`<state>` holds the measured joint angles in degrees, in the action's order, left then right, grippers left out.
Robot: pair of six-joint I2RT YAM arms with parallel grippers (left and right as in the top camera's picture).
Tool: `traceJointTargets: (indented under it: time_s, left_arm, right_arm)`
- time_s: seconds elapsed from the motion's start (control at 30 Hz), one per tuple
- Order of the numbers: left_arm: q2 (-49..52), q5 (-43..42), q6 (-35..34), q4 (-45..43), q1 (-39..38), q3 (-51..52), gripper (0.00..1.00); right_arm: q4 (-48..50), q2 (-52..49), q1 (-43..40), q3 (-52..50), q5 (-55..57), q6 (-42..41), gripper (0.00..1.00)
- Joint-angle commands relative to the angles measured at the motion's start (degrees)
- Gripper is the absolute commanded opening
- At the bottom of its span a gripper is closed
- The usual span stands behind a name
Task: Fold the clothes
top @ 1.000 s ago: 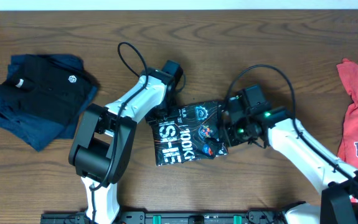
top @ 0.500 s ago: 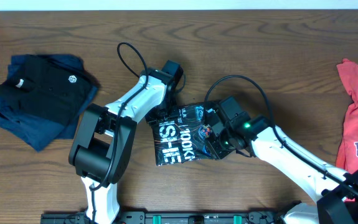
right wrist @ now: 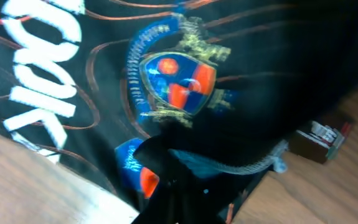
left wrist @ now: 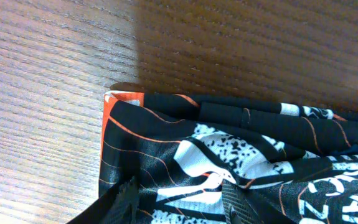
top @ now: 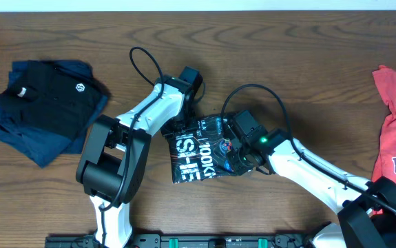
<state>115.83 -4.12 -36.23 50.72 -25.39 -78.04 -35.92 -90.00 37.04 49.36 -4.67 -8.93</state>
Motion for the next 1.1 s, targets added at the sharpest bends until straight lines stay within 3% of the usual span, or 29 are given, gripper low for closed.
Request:
traceJointTargets:
  time_s: [0.0,0.1,0.17,0.37,0.73,0.93,1.07]
  left_arm:
    - [1.07,0.92,-0.92,-0.17,0.24,1.07,0.46]
    - [1.07,0.92,-0.87,-0.17,0.24,1.07,0.46]
    - [1.07,0.92,-0.48,-0.2,0.24,1.07,0.46]
    - [1.07,0.92,-0.46,-0.17,0.24,1.07,0.46]
    - [1.07,4.74,0.52,4.96,0.24,1.07,0.46]
    - [1.07,-2.64,-0.55,12.33,-0.66,1.11,0.42]
    - [0.15,2.4,-0.52,15.32,-1.86,1.11,0.42]
  right_arm:
    - [-1.44,-0.39,0.35,0.74,8.63,-8.41,0.01]
    - [-6.71,-0.37,-0.55,0.74,18.93,-20.96,0.05]
    - [-9.99,-0.37,-1.57,0.74,22.01,-26.43,0.24]
    - [-10.16,-0.37,-1.73,0.74,21.16,-26.18,0.41]
    - [-10.45,-0.37,-2.21,0.74,19.28,-27.41,0.32]
    - [-10.82,-0.37,-4.39,0.74,19.43,-28.94,0.32]
    - [-12.35,-0.22,-7.15,0.74,19.19,-28.94,0.32]
